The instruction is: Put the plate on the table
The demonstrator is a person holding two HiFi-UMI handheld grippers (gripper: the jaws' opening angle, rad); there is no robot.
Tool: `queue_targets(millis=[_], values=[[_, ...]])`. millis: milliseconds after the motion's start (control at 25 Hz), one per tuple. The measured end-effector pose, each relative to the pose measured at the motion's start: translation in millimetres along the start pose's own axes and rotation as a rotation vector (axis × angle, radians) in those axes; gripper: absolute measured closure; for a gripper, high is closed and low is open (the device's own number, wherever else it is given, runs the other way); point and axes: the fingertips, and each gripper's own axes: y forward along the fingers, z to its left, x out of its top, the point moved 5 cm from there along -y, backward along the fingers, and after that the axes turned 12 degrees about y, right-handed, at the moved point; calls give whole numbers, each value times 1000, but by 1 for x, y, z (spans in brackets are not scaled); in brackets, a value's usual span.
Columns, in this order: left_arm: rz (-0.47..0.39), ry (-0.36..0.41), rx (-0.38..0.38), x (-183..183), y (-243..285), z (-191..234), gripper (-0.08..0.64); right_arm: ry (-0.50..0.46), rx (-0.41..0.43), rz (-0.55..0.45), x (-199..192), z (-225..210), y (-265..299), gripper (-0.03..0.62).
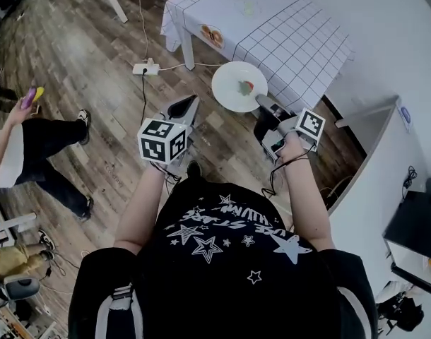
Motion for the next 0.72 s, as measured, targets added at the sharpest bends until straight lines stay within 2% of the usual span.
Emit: queue_targets(millis=[280,720], values=[[-13,-1,-9,2,-1,54,551,-12,7,-16,-9,11,48,568],[-20,-8,-28,0,-6,117,551,-6,11,-22,-31,17,107,569]])
